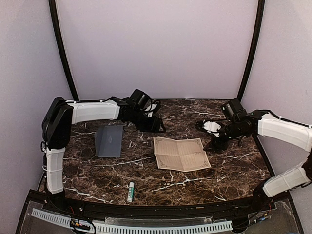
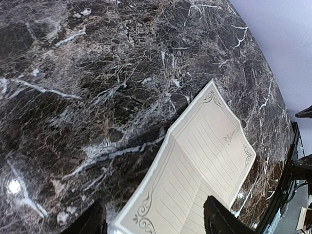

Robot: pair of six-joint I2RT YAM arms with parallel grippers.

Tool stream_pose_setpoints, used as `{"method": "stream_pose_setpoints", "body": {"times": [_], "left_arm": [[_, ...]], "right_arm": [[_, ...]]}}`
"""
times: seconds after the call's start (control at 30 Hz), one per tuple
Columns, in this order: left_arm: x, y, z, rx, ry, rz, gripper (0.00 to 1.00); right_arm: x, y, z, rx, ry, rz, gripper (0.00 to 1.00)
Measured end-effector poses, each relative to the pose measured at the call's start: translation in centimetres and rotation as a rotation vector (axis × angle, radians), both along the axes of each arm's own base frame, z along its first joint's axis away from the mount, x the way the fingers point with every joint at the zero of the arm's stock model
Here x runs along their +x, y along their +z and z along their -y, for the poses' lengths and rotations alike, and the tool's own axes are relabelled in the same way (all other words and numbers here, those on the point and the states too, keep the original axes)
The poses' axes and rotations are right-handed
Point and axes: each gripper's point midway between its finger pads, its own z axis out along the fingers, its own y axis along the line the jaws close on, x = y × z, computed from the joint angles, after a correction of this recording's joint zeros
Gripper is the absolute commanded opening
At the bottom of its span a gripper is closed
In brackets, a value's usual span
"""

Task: Place the letter into the envelope and seal it

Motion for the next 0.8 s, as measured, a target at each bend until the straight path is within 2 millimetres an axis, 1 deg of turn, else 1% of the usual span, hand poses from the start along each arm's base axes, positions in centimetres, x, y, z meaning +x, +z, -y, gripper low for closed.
{"method": "stream_pose_setpoints", "body": {"times": [0.03,0.1,0.2,0.27,0.37,0.5,0.6,0.7,0.8], "left_arm": [[0.2,-0.6,0.4,0.002,-0.010,-0.013,0.67],[0.1,-2.5,0.9,0.011,-0.034,-0.055,0.67],[-0.7,-5.3,0.9,0.039,-0.063,-0.123,0.64],[-1.2,-6.2,0.9,0.055,-0.084,-0.156,0.62],[-1.8,-6.1,1.0,0.052,-0.112,-0.187,0.55],[-3.3,-6.0,1.1,0.026,-0.155,-0.244,0.53],[-5.5,-6.7,0.2,0.027,-0.170,-0.306,0.53],[-8.2,-6.9,-0.8,0.033,-0.184,-0.366,0.52],[-10.5,-6.0,-1.0,0.027,-0.212,-0.382,0.52]], "right_arm": [[0.1,-0.1,0.0,0.009,-0.002,0.000,0.71],[0.2,-0.2,-0.2,0.028,-0.004,0.001,0.71],[0.2,-0.2,-0.5,0.046,-0.003,-0.002,0.71],[0.2,-0.1,-0.8,0.061,0.003,0.000,0.71],[0.2,-0.1,-0.9,0.070,0.006,-0.003,0.71],[0.1,-0.2,-1.0,0.076,0.011,-0.007,0.71],[0.0,-0.2,-1.1,0.081,0.014,-0.008,0.71],[0.0,-0.3,-1.1,0.080,0.015,-0.013,0.72],[0.0,-0.6,-1.1,0.076,0.015,-0.021,0.72]]}}
